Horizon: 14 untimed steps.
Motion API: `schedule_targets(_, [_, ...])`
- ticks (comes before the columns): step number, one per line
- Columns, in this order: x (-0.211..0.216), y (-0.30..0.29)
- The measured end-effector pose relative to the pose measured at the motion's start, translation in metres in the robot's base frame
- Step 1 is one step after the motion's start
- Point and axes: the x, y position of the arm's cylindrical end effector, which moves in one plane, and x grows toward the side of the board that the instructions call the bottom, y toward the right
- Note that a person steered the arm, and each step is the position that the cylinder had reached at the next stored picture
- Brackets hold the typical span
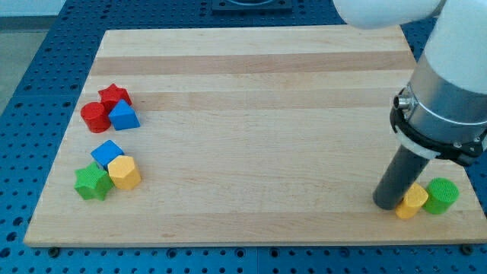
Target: Push the hexagon and the green star to the right
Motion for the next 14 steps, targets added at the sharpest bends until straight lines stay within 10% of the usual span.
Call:
schedule_targets(7, [0.031, -0.428])
schedule_targets(14, [-0.029, -0.348])
